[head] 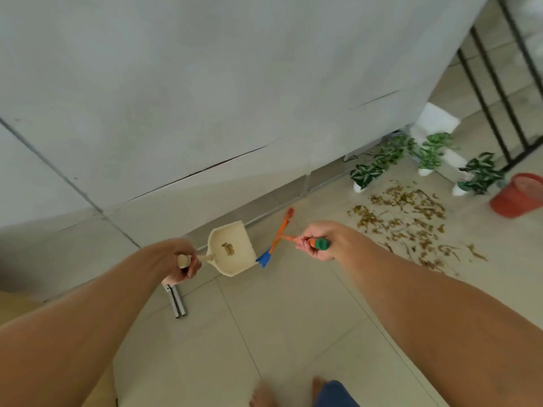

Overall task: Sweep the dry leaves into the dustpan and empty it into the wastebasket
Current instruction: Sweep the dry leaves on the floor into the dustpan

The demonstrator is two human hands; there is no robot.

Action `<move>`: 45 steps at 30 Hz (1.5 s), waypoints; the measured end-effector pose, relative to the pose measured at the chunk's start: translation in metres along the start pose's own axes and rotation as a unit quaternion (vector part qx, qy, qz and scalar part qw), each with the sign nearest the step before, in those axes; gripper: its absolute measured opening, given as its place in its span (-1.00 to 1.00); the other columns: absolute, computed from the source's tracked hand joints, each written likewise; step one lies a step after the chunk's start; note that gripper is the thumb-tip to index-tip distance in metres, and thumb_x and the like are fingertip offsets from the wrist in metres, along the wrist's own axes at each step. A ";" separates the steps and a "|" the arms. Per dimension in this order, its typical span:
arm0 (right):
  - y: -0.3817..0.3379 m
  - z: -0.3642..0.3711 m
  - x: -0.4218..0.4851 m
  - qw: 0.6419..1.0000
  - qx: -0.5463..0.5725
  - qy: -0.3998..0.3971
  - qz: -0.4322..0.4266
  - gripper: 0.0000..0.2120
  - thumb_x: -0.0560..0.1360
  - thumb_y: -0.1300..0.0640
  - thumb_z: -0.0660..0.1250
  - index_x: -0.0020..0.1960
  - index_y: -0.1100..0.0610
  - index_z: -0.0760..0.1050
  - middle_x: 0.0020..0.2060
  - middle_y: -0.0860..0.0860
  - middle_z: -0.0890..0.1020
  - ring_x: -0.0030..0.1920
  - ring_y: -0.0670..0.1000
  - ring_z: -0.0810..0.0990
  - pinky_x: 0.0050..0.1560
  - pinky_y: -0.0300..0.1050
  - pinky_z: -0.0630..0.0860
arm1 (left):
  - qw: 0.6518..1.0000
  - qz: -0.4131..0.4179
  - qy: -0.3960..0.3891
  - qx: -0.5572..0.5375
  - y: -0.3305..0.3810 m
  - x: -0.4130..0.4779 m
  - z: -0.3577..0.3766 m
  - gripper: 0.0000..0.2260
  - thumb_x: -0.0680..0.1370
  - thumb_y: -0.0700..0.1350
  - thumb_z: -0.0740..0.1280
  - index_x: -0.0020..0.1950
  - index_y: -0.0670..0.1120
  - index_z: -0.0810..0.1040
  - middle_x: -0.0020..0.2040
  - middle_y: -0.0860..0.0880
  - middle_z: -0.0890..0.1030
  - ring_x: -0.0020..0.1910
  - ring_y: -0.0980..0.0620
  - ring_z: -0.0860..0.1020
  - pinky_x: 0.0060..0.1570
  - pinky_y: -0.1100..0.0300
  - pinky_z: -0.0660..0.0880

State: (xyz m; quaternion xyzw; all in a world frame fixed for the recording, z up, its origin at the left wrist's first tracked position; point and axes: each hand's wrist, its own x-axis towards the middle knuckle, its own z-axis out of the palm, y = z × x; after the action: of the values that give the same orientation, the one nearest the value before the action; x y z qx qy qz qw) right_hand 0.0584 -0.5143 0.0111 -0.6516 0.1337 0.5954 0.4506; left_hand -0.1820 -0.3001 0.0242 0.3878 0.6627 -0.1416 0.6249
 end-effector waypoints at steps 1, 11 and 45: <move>0.009 -0.016 -0.007 1.000 -0.004 -0.001 -0.009 -0.84 0.61 0.38 0.10 -0.08 0.33 0.43 -0.13 0.17 0.47 -0.57 -0.15 0.43 -0.64 -0.38 0.40 | 1.000 0.001 0.001 -0.014 -0.005 -0.004 0.013 -0.88 0.66 -0.25 0.17 0.03 -0.29 0.45 -0.36 -0.14 0.45 -0.74 0.07 0.35 -0.70 0.38 0.36; 0.095 -0.163 -0.051 0.995 0.095 -0.001 -0.036 -0.91 0.63 0.30 0.21 0.08 0.27 0.47 -0.05 0.16 0.51 -0.41 -0.17 0.37 -0.59 -0.38 0.43 | 0.989 -0.013 -0.002 -0.150 -0.057 -0.042 0.171 -0.95 0.62 -0.25 0.27 0.05 -0.23 0.46 -0.30 -0.14 0.48 -0.72 0.08 0.38 -0.69 0.32 0.43; 0.026 -0.488 0.021 0.986 -0.154 -0.010 0.065 -0.87 0.60 0.24 0.24 0.13 0.23 0.43 -0.35 0.01 0.46 -0.49 -0.15 0.38 -0.59 -0.34 0.40 | 0.962 -0.005 0.088 -0.257 -0.003 -0.026 0.511 -0.67 0.66 -0.24 0.14 0.39 -0.06 0.49 -0.22 -0.07 0.47 -0.47 0.15 0.40 -0.63 0.38 0.44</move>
State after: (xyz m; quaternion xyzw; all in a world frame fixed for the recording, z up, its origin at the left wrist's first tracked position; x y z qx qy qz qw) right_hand 0.3654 -0.8855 -0.0750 -0.6974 0.0775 0.6432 0.3065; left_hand 0.1810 -0.6542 -0.0442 0.2215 0.7312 0.0655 0.6419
